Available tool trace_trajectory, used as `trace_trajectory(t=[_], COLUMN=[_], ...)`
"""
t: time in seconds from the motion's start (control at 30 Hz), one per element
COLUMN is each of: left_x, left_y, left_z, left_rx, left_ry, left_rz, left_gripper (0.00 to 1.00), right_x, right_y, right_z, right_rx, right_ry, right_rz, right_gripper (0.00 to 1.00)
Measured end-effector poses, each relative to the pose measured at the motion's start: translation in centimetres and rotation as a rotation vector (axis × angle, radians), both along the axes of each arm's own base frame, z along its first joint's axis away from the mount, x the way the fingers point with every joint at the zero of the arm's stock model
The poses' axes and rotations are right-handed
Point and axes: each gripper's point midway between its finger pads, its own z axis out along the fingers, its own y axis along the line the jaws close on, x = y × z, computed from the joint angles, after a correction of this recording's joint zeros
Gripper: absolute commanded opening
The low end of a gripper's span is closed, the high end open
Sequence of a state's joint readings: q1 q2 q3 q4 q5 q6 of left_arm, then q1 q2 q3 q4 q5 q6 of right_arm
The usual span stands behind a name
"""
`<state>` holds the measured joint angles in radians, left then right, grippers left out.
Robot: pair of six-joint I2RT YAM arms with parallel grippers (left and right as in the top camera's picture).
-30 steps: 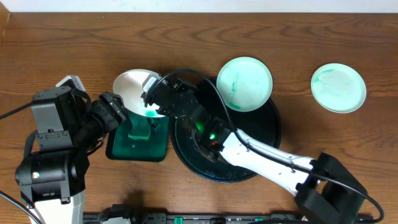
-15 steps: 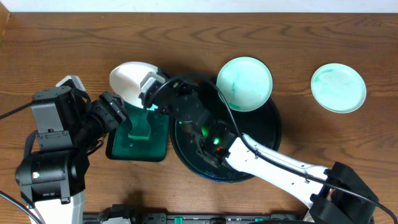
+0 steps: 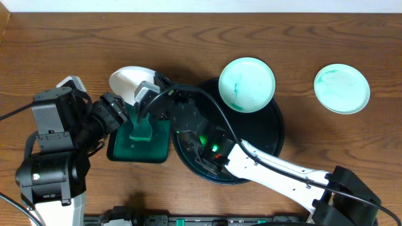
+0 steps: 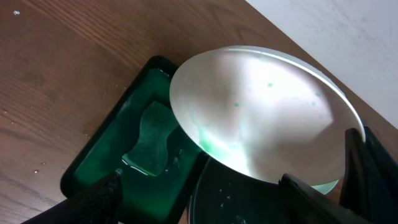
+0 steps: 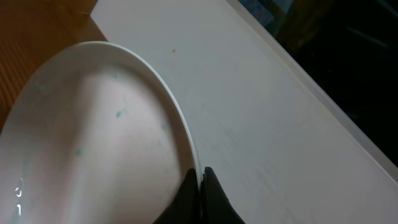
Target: Clean dirty plates on tray and stack at the side
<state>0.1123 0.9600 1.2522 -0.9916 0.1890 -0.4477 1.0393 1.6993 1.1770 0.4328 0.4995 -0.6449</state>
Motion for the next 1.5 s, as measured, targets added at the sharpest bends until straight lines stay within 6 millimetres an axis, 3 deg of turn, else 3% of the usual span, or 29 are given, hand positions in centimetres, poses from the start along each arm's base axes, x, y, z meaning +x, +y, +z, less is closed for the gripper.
trace_trajectory(t=[0.63,1.0,1.5], left_x=[0.0,0.0,0.0], left_y=[0.0,0.0,0.0], left_z=[0.0,0.0,0.0], left_rx=[0.000,0.000,0.000], left_ry=[0.000,0.001,0.000], left_rz=[0.000,0.000,0.000], left_gripper=[0.80,0.80,0.80], right_x=[0.3,1.4,1.3], right_y=[-0.4,-1.7,-1.3], right_z=[1.2,-0.9,-0.4], right_rx=[0.047,0.036,0.061], right_ry=[-0.026,0.058,0.037], right_rz=[-0.033,-0.095,-0.090], right_gripper=[0.01,0.01,0.01])
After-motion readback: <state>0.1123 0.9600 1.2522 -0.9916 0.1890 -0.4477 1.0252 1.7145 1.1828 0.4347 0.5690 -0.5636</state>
